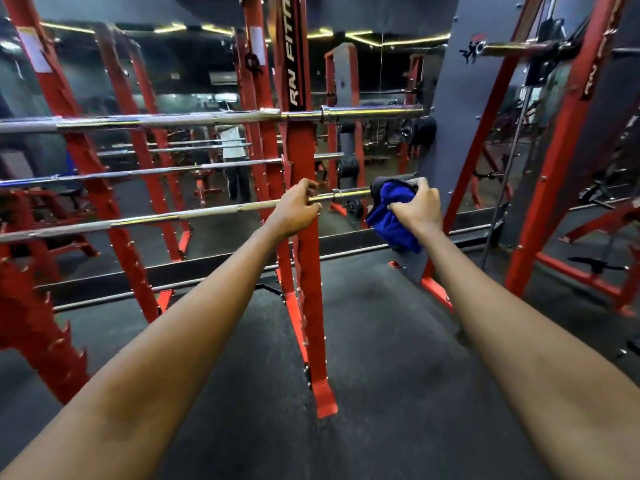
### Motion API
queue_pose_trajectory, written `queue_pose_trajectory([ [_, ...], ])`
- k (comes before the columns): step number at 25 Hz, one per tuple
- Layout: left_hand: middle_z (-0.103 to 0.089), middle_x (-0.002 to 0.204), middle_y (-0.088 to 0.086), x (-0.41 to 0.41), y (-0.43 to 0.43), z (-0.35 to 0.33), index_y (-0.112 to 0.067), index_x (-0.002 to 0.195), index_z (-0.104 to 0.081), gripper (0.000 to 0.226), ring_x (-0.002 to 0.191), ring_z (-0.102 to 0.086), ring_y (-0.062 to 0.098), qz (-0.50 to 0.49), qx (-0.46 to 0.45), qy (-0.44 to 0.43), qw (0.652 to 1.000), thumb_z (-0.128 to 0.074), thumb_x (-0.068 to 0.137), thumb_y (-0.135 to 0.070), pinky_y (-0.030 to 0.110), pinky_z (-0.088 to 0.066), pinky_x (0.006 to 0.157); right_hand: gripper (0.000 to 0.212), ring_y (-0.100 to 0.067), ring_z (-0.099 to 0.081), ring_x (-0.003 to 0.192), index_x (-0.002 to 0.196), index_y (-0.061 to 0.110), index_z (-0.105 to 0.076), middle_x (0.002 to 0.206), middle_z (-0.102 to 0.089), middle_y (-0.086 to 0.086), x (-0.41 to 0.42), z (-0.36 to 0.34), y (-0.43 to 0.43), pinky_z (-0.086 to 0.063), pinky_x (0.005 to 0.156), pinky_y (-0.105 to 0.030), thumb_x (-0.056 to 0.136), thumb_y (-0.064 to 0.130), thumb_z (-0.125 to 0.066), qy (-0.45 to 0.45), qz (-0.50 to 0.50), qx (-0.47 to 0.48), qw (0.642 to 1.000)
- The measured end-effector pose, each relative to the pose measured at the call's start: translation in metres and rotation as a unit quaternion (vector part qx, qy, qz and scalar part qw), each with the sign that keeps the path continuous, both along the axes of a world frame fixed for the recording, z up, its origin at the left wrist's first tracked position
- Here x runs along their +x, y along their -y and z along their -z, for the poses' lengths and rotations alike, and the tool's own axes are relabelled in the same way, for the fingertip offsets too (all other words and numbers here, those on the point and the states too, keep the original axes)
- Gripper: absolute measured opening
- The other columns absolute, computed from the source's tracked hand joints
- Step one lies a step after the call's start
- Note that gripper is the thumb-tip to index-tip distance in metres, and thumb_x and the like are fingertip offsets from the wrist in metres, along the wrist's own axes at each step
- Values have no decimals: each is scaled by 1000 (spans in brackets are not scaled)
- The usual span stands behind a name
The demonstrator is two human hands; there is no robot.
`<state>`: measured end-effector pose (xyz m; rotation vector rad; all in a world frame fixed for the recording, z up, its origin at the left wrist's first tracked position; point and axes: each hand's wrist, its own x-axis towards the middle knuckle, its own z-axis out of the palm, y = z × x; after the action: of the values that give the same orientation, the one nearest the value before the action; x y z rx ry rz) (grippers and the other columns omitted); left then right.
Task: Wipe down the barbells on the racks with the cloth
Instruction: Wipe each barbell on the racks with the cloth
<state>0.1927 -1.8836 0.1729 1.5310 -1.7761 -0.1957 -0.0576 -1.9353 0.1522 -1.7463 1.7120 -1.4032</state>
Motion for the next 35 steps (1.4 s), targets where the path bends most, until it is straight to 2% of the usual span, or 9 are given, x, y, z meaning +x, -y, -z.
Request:
queue_pose_trajectory([
  [10, -56, 136, 9, 27, 250, 29, -12, 136, -50, 46, 124, -53, 22, 18, 14, 45, 999, -63, 92, -16, 32, -42, 103, 51, -37, -61, 118, 120, 19, -59, 128, -61, -13, 18, 21, 223, -51, 95, -42, 77, 36, -80, -51, 47, 19, 997],
  [15, -58, 128, 8, 36, 368, 35, -9, 139, -48, 46, 92, -56, 7, 46, 60, 36, 996, -61, 95, -14, 11, -42, 70, 39, -38, -62, 112, 115, 22, -61, 120, -62, -12, 42, 23, 320, -52, 90, -42, 77, 28, -70, -117, 43, 14, 992],
  [16, -58, 128, 8, 37, 387, 38, -9, 139, -47, 46, 93, -56, 8, 47, 65, 31, 996, -61, 96, -15, 10, -42, 68, 38, -38, -62, 112, 115, 22, -61, 119, -61, -12, 44, 24, 337, -52, 90, -42, 78, 26, -69, -124, 47, 8, 991],
  [20, -52, 137, 12, 39, 458, 60, -10, 141, -47, 46, 117, -56, 21, 49, 91, 61, 993, -58, 98, -21, 23, -41, 87, 37, -41, -59, 110, 119, 23, -61, 120, -55, -14, 48, 36, 411, -50, 89, -41, 83, 15, -60, -147, 59, -10, 987],
  [23, -53, 131, 19, 40, 510, 86, -8, 135, -50, 40, 120, -55, 34, 22, 136, 109, 984, -48, 102, -30, 37, -43, 102, 39, -42, -55, 111, 121, 22, -62, 119, -54, -15, 53, 43, 469, -48, 91, -46, 82, 15, -63, -184, 87, -69, 977],
  [25, -55, 126, 20, 42, 533, 101, -10, 126, -55, 38, 119, -54, 36, 12, 144, 131, 981, -38, 104, -35, 46, -42, 102, 42, -41, -54, 105, 117, 19, -61, 116, -53, -15, 60, 49, 498, -51, 86, -49, 77, 11, -66, -217, 76, -112, 967],
  [29, -61, 109, 12, 42, 552, 123, -17, 109, -56, 38, 104, -60, 33, -20, 99, 174, 980, -27, 105, -42, 43, -47, 88, 47, -35, -53, 101, 112, 19, -60, 116, -52, -10, 84, 83, 538, -52, 80, -48, 67, 13, -71, -298, 8, -140, 944],
  [33, -63, 95, 4, 38, 551, 139, -22, 99, -51, 34, 86, -64, 31, -85, 0, 186, 979, -24, 106, -43, 39, -42, 66, 65, -29, -48, 130, 133, 23, -61, 139, -51, -4, 94, 138, 529, -41, 105, -40, 69, 33, -61, -251, -79, -174, 949],
  [35, -62, 87, 5, 34, 547, 140, -21, 91, -47, 29, 79, -63, 32, -109, -23, 174, 978, -27, 106, -36, 37, -36, 63, 60, -26, -45, 134, 137, 25, -62, 143, -52, -1, 88, 154, 519, -38, 109, -37, 79, 39, -64, -226, -90, -201, 949],
])
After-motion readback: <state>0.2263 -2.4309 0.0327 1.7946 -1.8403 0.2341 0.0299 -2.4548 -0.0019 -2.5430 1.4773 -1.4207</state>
